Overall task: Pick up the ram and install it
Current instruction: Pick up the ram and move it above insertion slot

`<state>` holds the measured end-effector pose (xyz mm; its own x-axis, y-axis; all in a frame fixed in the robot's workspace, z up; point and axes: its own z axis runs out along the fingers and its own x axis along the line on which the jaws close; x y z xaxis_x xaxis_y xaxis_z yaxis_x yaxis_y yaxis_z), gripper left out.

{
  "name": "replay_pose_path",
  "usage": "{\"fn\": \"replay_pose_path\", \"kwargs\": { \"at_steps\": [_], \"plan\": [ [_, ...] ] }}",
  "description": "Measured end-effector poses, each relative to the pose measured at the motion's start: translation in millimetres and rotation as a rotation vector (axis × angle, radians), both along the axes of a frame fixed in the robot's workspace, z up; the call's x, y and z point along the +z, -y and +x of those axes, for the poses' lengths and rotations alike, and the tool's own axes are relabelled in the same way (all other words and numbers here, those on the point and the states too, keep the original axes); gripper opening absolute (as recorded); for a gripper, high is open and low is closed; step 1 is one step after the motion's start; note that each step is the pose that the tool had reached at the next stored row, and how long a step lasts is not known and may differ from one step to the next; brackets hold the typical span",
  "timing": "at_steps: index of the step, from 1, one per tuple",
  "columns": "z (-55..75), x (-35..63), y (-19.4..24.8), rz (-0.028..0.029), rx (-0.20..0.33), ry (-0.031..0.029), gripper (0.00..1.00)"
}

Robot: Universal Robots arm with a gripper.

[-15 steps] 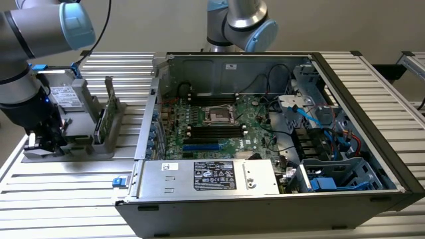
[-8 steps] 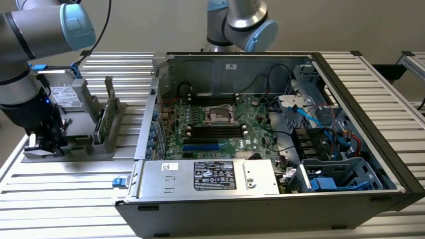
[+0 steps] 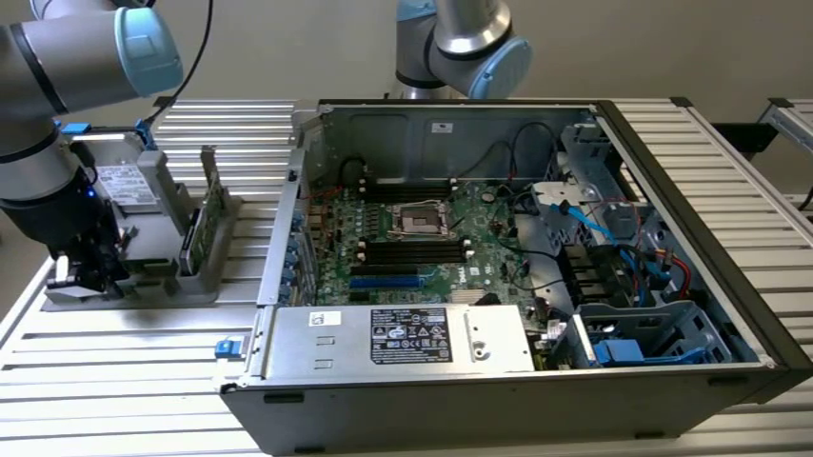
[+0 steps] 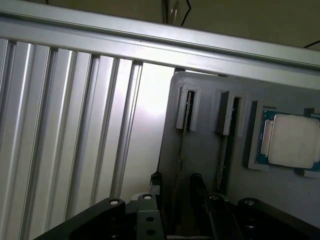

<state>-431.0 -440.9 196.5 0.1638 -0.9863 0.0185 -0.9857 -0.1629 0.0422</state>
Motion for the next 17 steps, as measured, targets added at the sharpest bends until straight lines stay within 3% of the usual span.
{"fn": "replay_pose_path", "kwargs": {
  "at_steps": [3,4,9,11,17],
  "plan": [
    [0.0,-0.1,0.0,0.0,0.0,0.0,0.35],
    [0.0,-0.1,0.0,0.0,-0.001,0.0,0.27],
    [0.0,-0.2,0.0,0.0,-0.002,0.0,0.27],
    [0.0,-0.3,0.0,0.0,-0.003,0.0,0.18],
    [0.0,-0.6,0.0,0.0,-0.004,0.0,0.14]
  ]
}}
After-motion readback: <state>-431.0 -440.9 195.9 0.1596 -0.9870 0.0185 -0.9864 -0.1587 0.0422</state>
